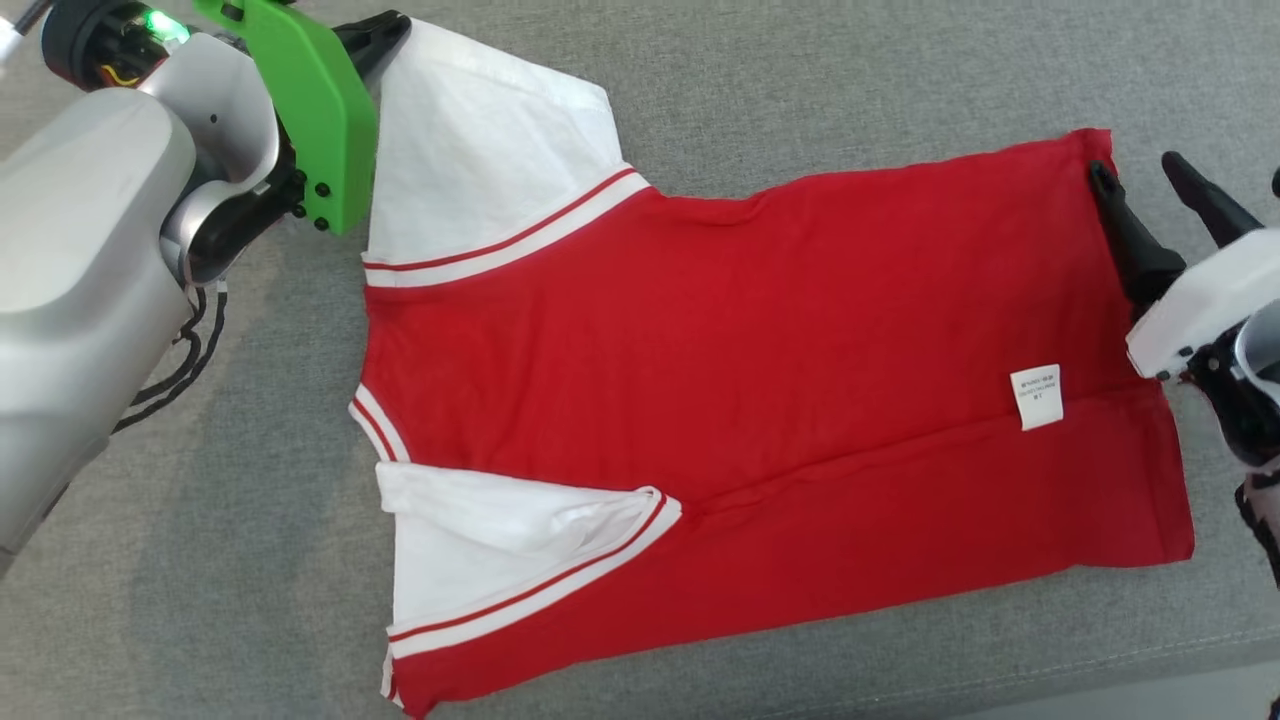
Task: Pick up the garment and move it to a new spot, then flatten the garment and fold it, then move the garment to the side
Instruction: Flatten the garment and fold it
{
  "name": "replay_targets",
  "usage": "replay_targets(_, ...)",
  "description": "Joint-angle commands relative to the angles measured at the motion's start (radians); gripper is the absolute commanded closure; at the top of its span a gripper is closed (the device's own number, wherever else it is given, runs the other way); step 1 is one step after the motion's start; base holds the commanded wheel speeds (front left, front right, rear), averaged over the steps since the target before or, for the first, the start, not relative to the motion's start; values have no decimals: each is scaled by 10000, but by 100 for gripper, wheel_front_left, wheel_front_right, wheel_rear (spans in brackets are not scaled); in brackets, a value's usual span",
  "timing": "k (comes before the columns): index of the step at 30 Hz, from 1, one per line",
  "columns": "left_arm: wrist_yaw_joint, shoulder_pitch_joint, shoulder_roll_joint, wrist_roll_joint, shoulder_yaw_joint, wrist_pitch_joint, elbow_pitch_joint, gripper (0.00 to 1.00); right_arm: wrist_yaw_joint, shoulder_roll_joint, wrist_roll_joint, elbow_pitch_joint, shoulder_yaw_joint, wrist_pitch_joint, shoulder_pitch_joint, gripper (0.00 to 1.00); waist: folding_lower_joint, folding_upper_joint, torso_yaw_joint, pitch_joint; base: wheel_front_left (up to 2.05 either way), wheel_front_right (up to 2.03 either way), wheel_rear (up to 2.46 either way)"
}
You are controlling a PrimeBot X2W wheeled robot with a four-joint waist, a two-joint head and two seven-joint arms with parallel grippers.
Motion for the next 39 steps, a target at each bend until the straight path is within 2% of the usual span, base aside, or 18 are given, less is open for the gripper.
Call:
replay_targets(1,24,49,-14,-35,-58,-94,-53,100,-2,-82,88,208,-29,563,-306,0,0,0,295,-261,0,0,0)
replay_targets(5,24,9,-93,-167,-268,-311,-211,100,0,-135,-244,759,-126,2164,-1034,0,0,0,513,-374,0,0,0)
replay_targets(11,23,-212,-128,-238,-506,-633,-373,100,0,67,-700,1181,-416,3536,-1285,0,0,0,701,-360,0,0,0)
replay_targets(19,23,-452,-151,-353,-762,-879,-479,100,0,419,-867,1099,-750,3908,-1506,0,0,0,840,-162,0,0,0)
replay_targets(24,23,-596,-204,-415,-905,-987,-546,100,0,414,-915,1170,-885,3807,-1682,1,0,0,975,12,0,0,0)
replay_targets(26,23,-661,-204,-449,-953,-1061,-535,100,0,405,-934,1190,-927,3805,-1750,11,0,0,1037,82,0,0,0)
replay_targets(27,23,-693,-203,-459,-974,-1113,-509,100,0,401,-956,1187,-952,3798,-1787,29,0,0,1066,108,0,0,0)
replay_targets(29,23,-718,-212,-479,-1028,-1208,-462,100,0,375,-980,1210,-991,3778,-1836,56,0,0,1108,132,0,0,0)
replay_targets(30,23,-718,-216,-486,-1050,-1246,-440,100,0,356,-982,1222,-999,3771,-1836,66,0,0,1126,131,0,0,0)
replay_targets(31,23,-698,-217,-507,-1076,-1295,-399,100,0,331,-974,1239,-1005,3766,-1820,100,0,0,1145,121,0,0,0)
replay_targets(39,23,-864,26,-287,-1260,-2171,-558,100,0,274,-687,1080,-1385,3359,-2053,100,0,0,1175,75,0,0,0)
